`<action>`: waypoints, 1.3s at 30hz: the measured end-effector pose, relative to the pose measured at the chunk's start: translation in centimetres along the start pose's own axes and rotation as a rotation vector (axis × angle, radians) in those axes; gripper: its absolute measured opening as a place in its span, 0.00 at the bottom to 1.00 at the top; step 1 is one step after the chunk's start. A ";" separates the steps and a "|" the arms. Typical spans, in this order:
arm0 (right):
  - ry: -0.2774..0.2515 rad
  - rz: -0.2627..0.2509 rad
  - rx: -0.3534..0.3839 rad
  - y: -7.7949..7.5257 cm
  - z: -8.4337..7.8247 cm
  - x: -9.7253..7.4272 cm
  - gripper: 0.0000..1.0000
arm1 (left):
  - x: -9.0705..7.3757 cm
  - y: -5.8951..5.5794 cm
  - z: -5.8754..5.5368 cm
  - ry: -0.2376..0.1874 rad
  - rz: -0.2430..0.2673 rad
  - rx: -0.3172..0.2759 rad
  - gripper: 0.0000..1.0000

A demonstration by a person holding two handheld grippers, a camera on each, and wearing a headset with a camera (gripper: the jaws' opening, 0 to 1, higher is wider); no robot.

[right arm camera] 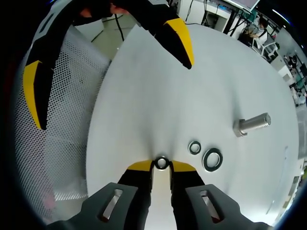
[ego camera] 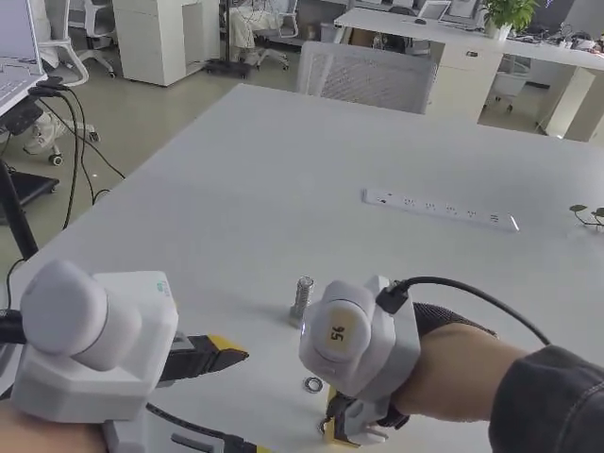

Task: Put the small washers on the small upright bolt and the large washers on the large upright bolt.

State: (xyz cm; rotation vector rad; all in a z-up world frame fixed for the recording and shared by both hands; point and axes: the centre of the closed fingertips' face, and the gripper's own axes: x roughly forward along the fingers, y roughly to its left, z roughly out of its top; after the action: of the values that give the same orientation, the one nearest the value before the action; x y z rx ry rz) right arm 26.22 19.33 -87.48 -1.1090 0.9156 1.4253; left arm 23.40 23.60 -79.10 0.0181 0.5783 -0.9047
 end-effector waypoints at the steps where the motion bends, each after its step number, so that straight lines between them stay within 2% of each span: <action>1: 0.000 0.000 0.000 0.0 0.0 0.0 0.15 | 0.0 0.0 0.0 0.000 -0.001 0.000 0.80; 18: 0.004 -0.001 0.022 -0.6 -0.6 -0.5 0.14 | 0.1 0.0 0.0 0.001 -0.003 -0.001 0.80; 29: 0.015 0.002 0.012 -0.4 -0.9 0.0 0.14 | 0.1 0.0 0.1 -0.001 -0.003 -0.002 0.80; 34: 0.001 -0.002 0.011 -0.4 -0.8 -0.1 0.14 | 0.1 0.0 0.0 -0.001 -0.003 -0.002 0.80; 39: -0.012 -0.003 0.043 -0.5 -1.2 -0.2 0.17 | 0.1 0.0 0.0 -0.002 -0.003 -0.003 0.80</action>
State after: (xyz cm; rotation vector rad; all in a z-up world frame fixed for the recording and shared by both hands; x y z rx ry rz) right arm 26.87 18.21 -87.63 -1.0681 0.9322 1.4022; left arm 23.44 23.51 -79.10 0.0143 0.5782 -0.9063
